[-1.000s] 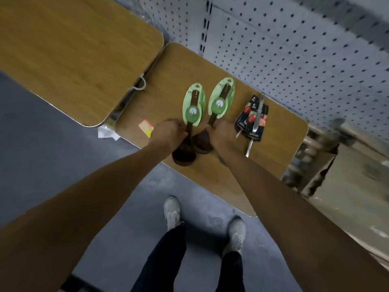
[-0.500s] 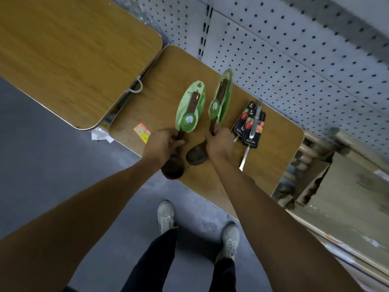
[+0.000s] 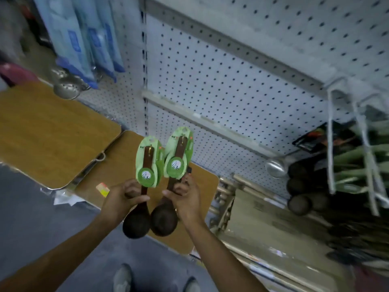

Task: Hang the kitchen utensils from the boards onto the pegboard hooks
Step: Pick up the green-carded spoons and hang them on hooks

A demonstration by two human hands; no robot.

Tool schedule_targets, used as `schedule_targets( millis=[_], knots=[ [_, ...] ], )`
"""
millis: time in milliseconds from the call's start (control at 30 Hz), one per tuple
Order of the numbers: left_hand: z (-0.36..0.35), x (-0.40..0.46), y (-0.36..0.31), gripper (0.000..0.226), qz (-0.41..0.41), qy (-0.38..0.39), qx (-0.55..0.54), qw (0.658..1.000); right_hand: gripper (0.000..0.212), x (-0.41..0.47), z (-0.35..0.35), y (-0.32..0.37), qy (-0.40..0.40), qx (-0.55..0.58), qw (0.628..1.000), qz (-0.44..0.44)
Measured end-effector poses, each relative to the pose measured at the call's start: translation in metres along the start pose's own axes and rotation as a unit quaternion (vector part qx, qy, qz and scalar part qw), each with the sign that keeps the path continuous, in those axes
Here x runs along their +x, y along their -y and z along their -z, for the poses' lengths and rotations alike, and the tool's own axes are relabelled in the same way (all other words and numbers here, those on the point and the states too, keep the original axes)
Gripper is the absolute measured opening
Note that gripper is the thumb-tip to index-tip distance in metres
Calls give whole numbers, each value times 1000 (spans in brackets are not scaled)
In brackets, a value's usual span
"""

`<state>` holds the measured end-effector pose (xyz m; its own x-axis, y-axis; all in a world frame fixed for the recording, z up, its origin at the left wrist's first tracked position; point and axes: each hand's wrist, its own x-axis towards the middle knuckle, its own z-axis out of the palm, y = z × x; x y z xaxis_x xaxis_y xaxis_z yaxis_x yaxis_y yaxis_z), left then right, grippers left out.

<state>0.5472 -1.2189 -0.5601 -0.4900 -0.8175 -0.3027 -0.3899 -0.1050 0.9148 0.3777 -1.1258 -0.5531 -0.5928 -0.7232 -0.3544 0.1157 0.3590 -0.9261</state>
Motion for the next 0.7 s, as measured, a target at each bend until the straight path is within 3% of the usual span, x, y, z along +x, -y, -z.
schedule_targets(
  millis=[333,567,700],
  knots=[
    [-100,-106,-116,31,-25,70,1,997,36,-138,167,48,-9,1,999,47],
    [-175,-148,-159,64,-73,116,26,990,40,-206,272,48,-13,-18,997,76],
    [-210,-160,-176,61,-99,132,51,985,38,-223,316,43,-56,-12,995,79]
  ],
)
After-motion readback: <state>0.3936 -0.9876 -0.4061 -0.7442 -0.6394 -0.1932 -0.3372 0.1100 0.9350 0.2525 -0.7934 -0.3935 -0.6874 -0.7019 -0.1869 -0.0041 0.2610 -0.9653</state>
